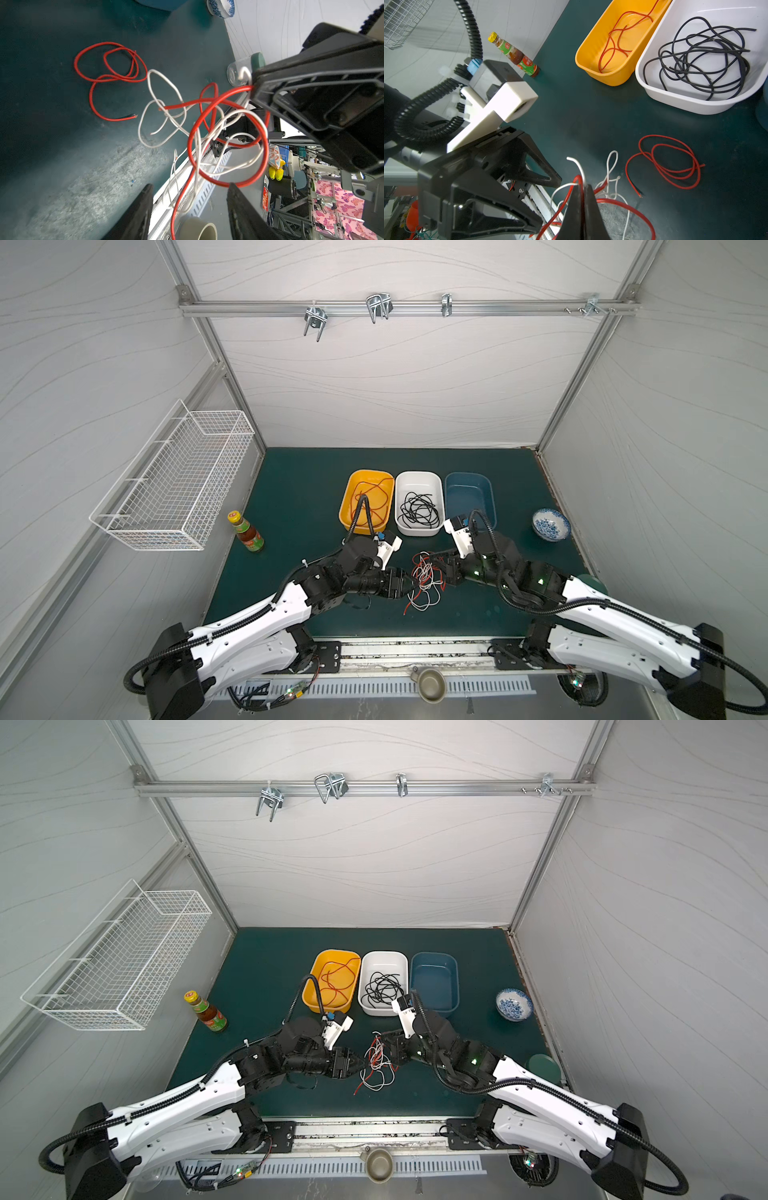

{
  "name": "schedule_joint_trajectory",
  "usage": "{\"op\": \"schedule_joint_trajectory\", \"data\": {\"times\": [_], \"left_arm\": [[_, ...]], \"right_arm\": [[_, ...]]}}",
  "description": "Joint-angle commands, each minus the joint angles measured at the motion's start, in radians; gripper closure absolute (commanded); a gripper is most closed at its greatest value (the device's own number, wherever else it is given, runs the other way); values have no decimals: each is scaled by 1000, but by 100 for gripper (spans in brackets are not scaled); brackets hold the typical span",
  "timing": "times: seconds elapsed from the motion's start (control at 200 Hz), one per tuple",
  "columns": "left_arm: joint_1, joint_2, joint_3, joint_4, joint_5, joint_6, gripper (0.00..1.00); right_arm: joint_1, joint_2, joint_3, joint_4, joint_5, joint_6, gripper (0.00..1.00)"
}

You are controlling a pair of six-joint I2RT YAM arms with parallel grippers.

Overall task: Untangle the cables
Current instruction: 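Grasp a white wire with the left gripper beside the right gripper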

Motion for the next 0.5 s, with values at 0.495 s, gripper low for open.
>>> {"op": "schedule_joint_trajectory", "data": {"times": [0.495], "left_arm": [[-11, 68, 29, 52, -7, 22, 87]], "right_arm": [[-5, -26, -6, 32, -31, 10, 100]]}}
